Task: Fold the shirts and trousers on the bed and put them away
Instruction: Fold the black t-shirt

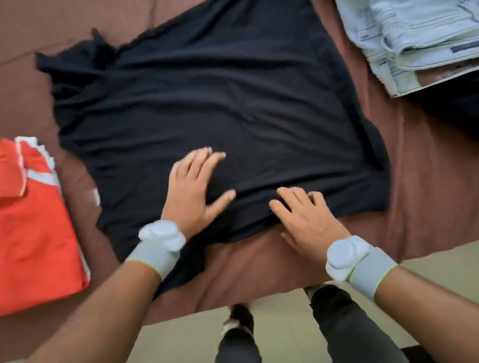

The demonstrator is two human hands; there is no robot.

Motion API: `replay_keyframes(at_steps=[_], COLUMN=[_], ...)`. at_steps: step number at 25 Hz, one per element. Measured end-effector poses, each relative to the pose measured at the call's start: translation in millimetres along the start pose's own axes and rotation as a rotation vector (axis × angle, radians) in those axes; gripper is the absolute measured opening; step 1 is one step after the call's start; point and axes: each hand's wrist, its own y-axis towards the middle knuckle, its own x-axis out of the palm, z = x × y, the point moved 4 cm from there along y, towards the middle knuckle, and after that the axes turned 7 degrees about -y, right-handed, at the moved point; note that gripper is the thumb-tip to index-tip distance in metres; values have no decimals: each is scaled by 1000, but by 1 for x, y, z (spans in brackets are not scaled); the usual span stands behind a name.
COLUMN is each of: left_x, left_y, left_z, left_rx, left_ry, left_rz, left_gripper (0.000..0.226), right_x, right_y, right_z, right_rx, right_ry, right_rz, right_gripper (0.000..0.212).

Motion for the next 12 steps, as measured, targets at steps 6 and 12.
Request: replay_keyframes(at_steps=[6,12], left_x=[14,28], left_y=[-172,-174], left_z=[-64,-87], left_rx=[-196,-38], left_ry=[49,23], left_rz=[-196,90], left_gripper=[99,31], right_x=[9,24], right_y=[4,-7], right_z=[9,14], right_rx=[121,47], right_ry=[-218,-274], right_rz=[138,120], right_gripper=[36,38])
